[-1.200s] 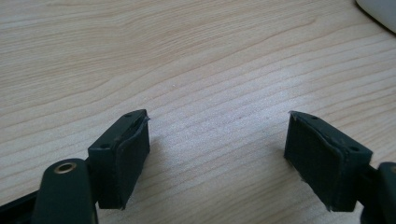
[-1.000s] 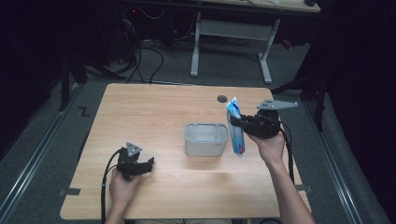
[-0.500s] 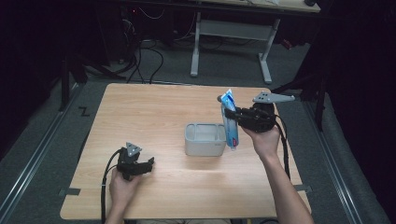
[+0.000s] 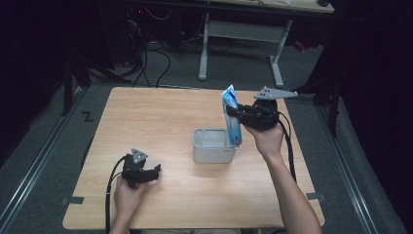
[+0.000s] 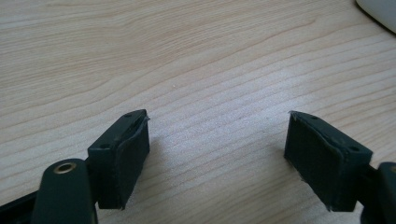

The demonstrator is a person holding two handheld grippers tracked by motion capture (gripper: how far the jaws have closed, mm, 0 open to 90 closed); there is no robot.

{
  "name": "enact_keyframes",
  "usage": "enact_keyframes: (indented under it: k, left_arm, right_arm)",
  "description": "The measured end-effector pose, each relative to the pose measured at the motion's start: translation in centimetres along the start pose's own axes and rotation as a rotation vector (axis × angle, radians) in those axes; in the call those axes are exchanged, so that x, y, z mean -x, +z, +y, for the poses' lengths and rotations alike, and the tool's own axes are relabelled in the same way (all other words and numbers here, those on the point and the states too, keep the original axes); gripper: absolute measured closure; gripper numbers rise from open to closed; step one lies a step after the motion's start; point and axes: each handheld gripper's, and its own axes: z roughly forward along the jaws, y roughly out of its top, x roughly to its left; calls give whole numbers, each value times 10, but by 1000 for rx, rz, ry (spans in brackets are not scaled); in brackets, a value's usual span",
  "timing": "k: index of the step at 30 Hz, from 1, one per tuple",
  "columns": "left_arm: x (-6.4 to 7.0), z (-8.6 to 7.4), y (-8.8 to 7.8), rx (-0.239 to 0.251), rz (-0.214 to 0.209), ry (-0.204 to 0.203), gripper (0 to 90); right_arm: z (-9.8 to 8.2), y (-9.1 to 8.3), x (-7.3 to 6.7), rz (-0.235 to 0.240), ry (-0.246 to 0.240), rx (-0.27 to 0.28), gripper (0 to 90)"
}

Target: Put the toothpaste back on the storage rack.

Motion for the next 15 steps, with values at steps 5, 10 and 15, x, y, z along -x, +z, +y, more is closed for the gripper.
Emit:
enact_keyframes:
  k: [5, 10, 15]
  left_arm:
    - [0, 0, 0, 0, 0, 0, 225]
    - [0, 0, 0, 0, 0, 0, 225]
    - [0, 0, 0, -1, 0, 0, 225]
  right_arm:
    - [4, 8, 0, -8, 0, 7, 737]
    - [6, 12, 1, -8, 18, 25, 736]
    - [7, 15, 3, -22, 25, 23, 737]
